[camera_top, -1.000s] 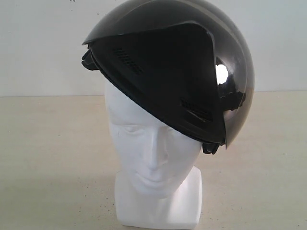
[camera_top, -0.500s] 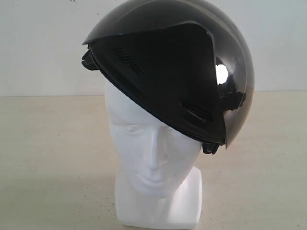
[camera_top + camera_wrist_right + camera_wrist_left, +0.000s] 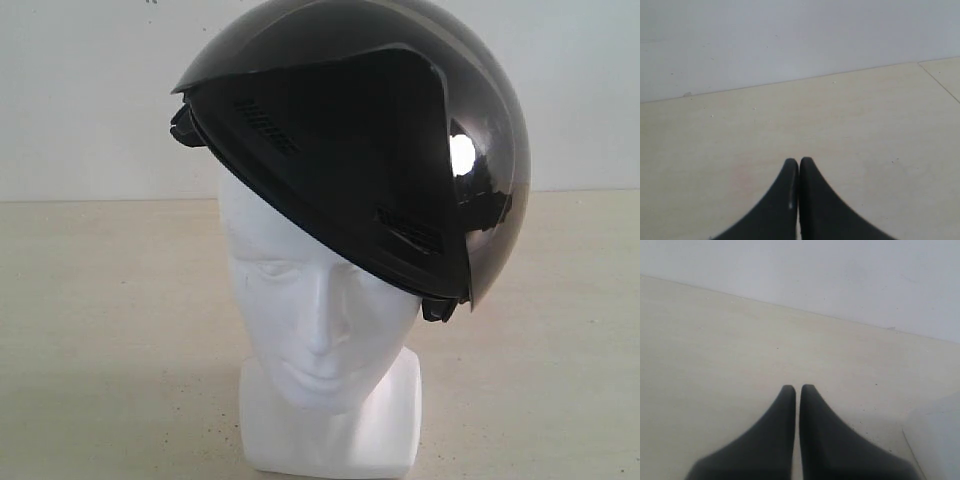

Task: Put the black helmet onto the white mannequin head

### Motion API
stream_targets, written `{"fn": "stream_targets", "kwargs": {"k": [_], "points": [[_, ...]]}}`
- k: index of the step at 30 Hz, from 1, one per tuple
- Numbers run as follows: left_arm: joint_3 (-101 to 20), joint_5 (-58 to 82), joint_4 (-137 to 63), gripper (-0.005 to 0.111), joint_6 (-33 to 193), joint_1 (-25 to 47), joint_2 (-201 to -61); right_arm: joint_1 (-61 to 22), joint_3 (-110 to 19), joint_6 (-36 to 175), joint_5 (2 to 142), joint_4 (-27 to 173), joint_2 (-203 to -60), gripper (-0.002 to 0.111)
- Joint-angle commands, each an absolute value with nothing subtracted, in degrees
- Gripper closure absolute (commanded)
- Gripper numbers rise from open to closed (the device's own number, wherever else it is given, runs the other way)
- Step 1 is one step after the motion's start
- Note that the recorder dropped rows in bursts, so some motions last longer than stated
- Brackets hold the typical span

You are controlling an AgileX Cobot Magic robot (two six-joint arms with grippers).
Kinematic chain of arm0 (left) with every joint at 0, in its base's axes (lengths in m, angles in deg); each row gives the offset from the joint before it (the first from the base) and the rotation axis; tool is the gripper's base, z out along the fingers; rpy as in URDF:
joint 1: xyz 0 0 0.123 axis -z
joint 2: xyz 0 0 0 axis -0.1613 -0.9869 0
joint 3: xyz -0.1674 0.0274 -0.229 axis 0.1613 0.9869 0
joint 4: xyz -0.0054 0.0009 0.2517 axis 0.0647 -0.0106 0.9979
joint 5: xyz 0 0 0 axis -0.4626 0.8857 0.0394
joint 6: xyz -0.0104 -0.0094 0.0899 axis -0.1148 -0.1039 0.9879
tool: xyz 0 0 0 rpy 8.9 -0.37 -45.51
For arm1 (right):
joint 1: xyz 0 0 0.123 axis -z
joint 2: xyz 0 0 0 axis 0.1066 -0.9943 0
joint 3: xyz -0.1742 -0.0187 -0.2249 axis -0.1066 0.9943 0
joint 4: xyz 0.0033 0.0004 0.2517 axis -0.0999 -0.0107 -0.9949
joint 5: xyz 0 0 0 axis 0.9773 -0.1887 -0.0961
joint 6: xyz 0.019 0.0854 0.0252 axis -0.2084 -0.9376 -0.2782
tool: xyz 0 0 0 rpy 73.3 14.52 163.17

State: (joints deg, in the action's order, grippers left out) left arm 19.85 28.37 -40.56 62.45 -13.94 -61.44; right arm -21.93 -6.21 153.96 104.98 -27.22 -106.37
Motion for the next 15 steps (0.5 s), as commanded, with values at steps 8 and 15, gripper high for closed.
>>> {"fn": "stream_targets", "kwargs": {"k": [8,15], "points": [[20.0,28.3,-40.9,0.102,62.5,-13.6,-61.3,-21.7,-6.0,153.9,104.4,-26.9,-106.3,0.108],[20.0,28.3,-40.9,0.102,62.5,-13.6,-61.3,-21.7,-6.0,154.4,103.8,-26.9,-106.3,0.108]]}}
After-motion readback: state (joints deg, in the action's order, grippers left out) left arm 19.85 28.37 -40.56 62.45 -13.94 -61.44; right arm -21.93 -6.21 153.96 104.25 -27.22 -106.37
